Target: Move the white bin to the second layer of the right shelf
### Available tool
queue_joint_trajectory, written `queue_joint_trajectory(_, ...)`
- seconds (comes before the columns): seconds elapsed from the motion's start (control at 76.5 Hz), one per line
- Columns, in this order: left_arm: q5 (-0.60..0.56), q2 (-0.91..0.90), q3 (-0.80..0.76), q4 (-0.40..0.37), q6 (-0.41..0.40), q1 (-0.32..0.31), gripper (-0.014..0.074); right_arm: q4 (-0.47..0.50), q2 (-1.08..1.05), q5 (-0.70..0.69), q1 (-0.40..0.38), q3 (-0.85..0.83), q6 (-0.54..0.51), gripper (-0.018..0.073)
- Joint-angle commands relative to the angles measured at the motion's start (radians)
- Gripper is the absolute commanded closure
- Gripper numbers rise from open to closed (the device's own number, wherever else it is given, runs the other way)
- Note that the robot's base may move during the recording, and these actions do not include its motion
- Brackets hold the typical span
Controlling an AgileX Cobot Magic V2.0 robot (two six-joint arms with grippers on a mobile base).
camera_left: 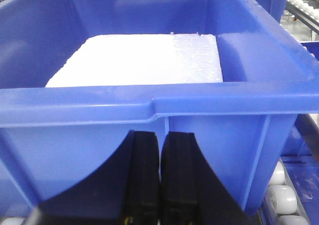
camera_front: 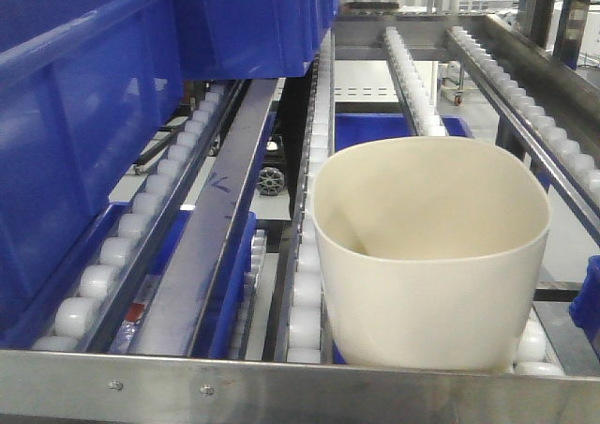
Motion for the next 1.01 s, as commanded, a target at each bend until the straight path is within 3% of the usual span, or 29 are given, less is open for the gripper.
queue_joint_trajectory(0.0, -0.087, -0.014, 0.037, 0.000, -0.005, -0.006, 0.0512, -0.005, 0.005, -0.085, -0.005, -0.028, -0.004, 0.0504)
queue_joint_trajectory(0.261, -0.087, -0.014, 0.037, 0.000, -0.005, -0.006, 0.0512, -0.037, -0.058, -0.025, -0.010, -0.025, -0.004, 0.0504)
queue_joint_trajectory(0.405, -0.087, -0.014, 0.037, 0.000, -0.005, -0.006, 0.0512, -0.059, -0.135, -0.016, -0.019, 0.058, -0.004, 0.0504)
queue_joint_trajectory(0.732, -0.087, -0.014, 0.037, 0.000, -0.005, -0.006, 0.0512, -0.059, -0.363, -0.126, -0.051, 0.340, -0.004, 0.0504)
queue_joint_trajectory(0.993, -0.087, -0.014, 0.037, 0.000, -0.005, -0.006, 0.0512, -0.059, -0.369, -0.132, -0.051, 0.350, -0.004, 0.0504)
